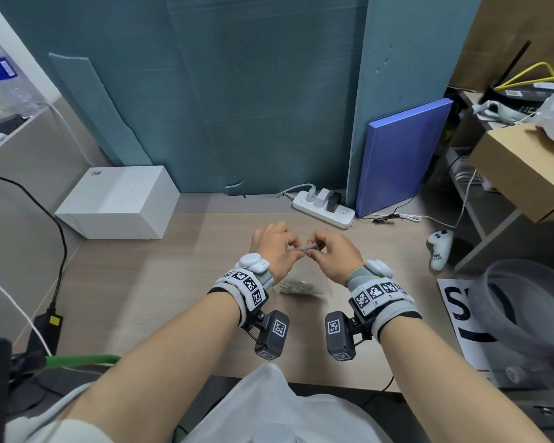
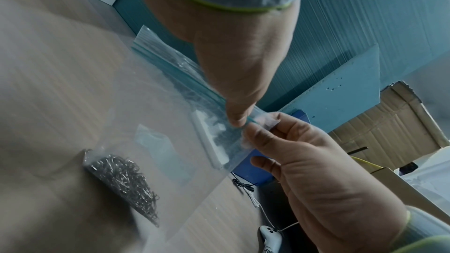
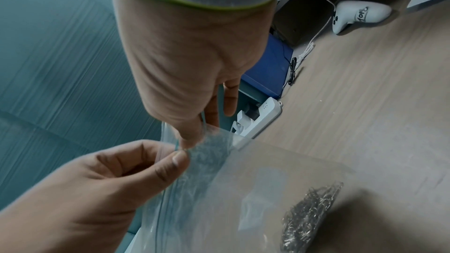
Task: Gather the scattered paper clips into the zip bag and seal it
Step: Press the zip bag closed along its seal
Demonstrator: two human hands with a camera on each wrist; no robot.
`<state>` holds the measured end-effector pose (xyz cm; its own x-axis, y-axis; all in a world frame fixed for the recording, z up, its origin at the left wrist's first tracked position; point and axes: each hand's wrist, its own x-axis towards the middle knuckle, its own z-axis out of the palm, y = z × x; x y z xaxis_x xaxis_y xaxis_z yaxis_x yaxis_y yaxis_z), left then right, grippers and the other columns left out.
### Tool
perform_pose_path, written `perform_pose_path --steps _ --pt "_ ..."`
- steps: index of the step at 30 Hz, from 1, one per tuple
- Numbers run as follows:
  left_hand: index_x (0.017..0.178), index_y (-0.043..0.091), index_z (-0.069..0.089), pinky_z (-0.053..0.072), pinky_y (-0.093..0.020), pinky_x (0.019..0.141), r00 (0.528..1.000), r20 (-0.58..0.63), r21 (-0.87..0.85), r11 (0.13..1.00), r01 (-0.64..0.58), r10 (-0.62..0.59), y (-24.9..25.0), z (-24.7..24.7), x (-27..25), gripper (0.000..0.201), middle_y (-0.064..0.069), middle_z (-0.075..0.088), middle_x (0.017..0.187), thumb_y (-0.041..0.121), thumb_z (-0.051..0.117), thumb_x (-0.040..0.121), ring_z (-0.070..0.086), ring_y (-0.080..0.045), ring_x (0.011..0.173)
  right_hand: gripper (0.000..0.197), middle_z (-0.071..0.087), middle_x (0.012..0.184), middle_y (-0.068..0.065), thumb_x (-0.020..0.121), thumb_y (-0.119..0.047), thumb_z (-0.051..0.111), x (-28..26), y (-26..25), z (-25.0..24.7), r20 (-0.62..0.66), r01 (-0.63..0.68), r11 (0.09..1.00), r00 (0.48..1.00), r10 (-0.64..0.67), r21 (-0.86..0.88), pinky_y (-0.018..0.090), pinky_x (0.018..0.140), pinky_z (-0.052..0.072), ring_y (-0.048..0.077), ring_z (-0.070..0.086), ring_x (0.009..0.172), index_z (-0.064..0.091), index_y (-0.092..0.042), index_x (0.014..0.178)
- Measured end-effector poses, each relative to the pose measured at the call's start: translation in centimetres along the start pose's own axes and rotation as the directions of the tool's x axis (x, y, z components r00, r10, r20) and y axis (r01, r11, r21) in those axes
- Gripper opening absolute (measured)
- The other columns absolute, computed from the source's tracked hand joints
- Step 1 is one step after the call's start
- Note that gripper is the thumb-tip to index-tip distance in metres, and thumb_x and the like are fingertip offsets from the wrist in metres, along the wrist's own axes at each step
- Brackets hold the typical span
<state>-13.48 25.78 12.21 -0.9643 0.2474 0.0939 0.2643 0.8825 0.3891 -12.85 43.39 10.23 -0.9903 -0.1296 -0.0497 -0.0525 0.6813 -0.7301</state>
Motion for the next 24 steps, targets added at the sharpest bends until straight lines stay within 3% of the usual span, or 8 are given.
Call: perform_pose_path --steps 4,9,13,16,21,23,24 --pt "0.088 0.033 0.066 0.031 -0.034 0.090 0.998 0.011 -0.016 0.998 0.059 -0.059 -0.3 -0.1 0.0 0.013 0.011 0.053 0.096 0.045 0.071 0.088 0.045 -0.013 0.095 0.015 0.065 0.079 -0.013 0.087 -0.030 0.070 -0.1 0.4 -0.3 -0.033 -0.042 0.999 0.999 0.042 0.022 0.039 0.081 0.052 0.017 0.061 0.085 0.058 -0.032 0.078" --pt "0.081 0.034 0.057 0.033 -0.034 0.090 0.999 0.035 0.030 0.999 0.021 -0.022 -0.2 0.1 0.2 0.018 0.012 0.058 0.098 0.043 0.070 0.089 0.052 -0.015 0.100 0.014 0.068 0.084 -0.014 0.081 -0.036 0.076 0.2 -0.6 -0.5 -0.034 0.015 0.997 0.999 -0.018 -0.075 0.034 0.079 0.049 0.017 0.062 0.086 0.063 -0.030 0.080" --pt "0.093 0.033 0.063 0.033 -0.034 0.089 0.998 0.057 0.029 1.000 -0.003 0.002 -0.5 0.0 0.0 0.016 0.014 0.064 0.103 0.046 0.070 0.088 0.054 -0.013 0.100 0.014 0.067 0.085 -0.012 0.085 -0.032 0.073 0.3 -0.6 -0.9 -0.043 0.014 0.987 0.999 -0.021 -0.163 0.038 0.089 0.045 0.021 0.064 0.093 0.061 -0.030 0.079" --pt "0.094 0.031 0.066 0.033 -0.034 0.088 0.997 0.067 0.051 0.998 0.035 -0.038 -1.8 -0.1 0.0 0.014 0.013 0.068 0.098 0.044 0.069 0.090 0.059 -0.015 0.098 0.016 0.067 0.085 -0.013 0.086 -0.034 0.073 0.3 0.3 -1.3 -0.088 -0.032 0.980 0.996 0.015 -0.194 0.037 0.089 0.039 0.020 0.063 0.095 0.060 -0.033 0.079" --pt "0.088 0.028 0.067 0.032 -0.034 0.089 0.997 0.051 0.081 0.995 -0.066 0.062 -1.3 0.3 -0.5 0.010 0.013 0.066 0.090 0.038 0.070 0.089 0.059 -0.014 0.095 0.016 0.066 0.102 -0.020 0.082 -0.048 0.074 0.2 -0.9 -0.7 -0.008 0.065 0.912 0.997 -0.075 -0.406 0.037 0.093 0.031 0.010 0.053 0.106 0.069 -0.040 0.095" --pt "0.087 0.029 0.067 0.033 -0.035 0.090 0.995 0.046 0.074 0.993 -0.087 0.084 -0.9 0.4 -0.5 0.012 0.014 0.066 0.089 0.041 0.071 0.088 0.059 -0.013 0.094 0.006 0.069 0.095 -0.017 0.086 -0.040 0.071 0.3 -1.6 -0.2 0.018 0.100 0.890 0.995 -0.103 -0.446 0.034 0.090 0.028 0.011 0.058 0.100 0.066 -0.038 0.084" --pt "0.087 0.030 0.068 0.034 -0.036 0.091 0.996 0.053 0.068 0.994 -0.080 0.077 -1.0 0.4 -0.5 0.015 0.015 0.065 0.089 0.044 0.071 0.087 0.057 -0.012 0.093 0.010 0.071 0.090 -0.015 0.088 -0.035 0.069 0.4 -1.6 0.0 0.019 0.096 0.888 0.995 -0.098 -0.451 0.033 0.088 0.027 0.013 0.061 0.097 0.064 -0.036 0.080"
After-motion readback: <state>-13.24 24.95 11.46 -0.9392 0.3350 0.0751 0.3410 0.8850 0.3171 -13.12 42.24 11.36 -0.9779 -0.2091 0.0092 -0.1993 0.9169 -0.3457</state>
